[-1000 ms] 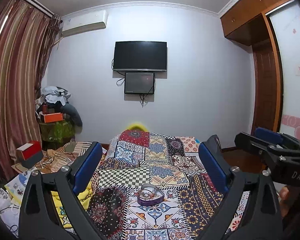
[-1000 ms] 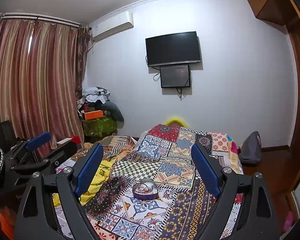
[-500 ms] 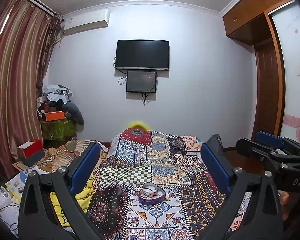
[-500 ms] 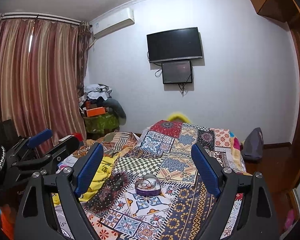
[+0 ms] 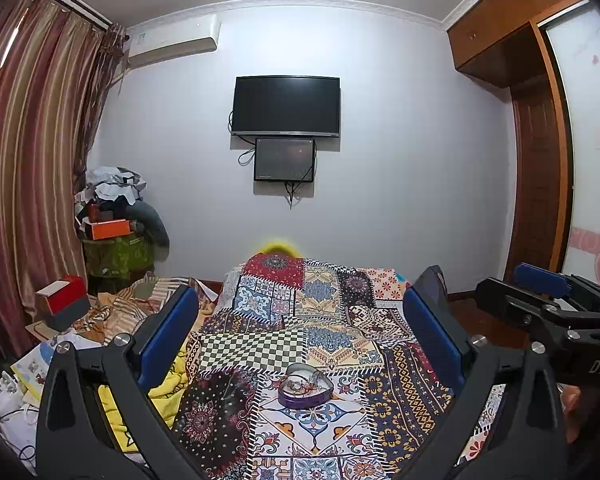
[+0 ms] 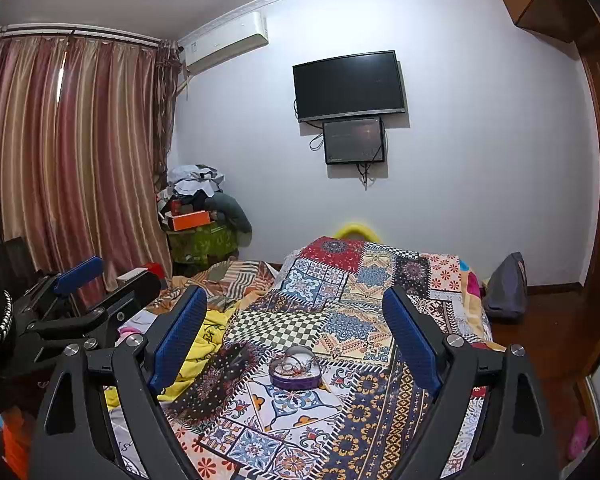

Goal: Organize jewelry

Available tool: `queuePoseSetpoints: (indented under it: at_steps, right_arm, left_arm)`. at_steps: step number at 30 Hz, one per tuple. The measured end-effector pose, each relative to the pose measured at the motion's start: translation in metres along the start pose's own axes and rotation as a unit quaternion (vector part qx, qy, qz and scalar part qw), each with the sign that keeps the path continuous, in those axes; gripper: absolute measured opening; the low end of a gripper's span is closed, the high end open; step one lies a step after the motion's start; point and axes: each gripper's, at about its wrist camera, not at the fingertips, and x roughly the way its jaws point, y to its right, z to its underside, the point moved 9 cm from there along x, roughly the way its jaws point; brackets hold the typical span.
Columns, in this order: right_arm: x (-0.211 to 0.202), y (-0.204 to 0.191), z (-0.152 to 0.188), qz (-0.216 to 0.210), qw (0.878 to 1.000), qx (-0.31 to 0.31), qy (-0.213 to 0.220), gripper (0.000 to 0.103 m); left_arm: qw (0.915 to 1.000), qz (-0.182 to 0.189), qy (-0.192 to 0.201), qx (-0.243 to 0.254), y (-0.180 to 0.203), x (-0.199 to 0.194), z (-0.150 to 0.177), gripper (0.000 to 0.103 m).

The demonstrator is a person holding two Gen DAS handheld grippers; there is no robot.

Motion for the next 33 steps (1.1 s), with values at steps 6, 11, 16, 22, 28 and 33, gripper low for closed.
queuePoseSetpoints:
  at_steps: [6, 11, 16, 22, 28, 33]
  right_arm:
    - [-0.0007, -0.0003, 0.001, -0.001, 1.0, 0.001, -0.002, 0.088]
    - [-0.0005, 0.0006, 0.0013, 0.0, 1.0, 0.001, -0.002, 0.088]
    - [0.0008, 0.0019, 0.0027, 0.001, 1.0, 0.003, -0.005, 0.088]
    - [0.0012, 0.0037, 0.0022, 0.004, 1.0, 0.004, -0.005, 0.088]
    - [0.0021, 0.0024, 0.0033, 0.004, 1.0, 0.005, -0.008, 0.088]
    - [0.0025, 0.0025, 0.0036, 0.004, 1.0, 0.005, -0.009, 0.088]
  left_arm:
    - [1.0, -0.002, -0.001, 0.001, -0.0003, 0.0, 0.0002, 0.103]
    - [1.0, -0.002, -0.003, 0.001, -0.0007, 0.0013, 0.0002, 0.103]
    - [1.0, -0.003, -0.003, 0.001, -0.001, 0.0014, 0.0003, 0.103]
    - [1.0, -0.007, -0.002, 0.003, -0.0016, 0.0021, 0.0012, 0.103]
    - [1.0, -0.004, -0.005, 0.001, -0.0009, 0.003, 0.003, 0.103]
    - [1.0, 0.004, -0.007, -0.002, 0.0001, 0.004, 0.0026, 0.103]
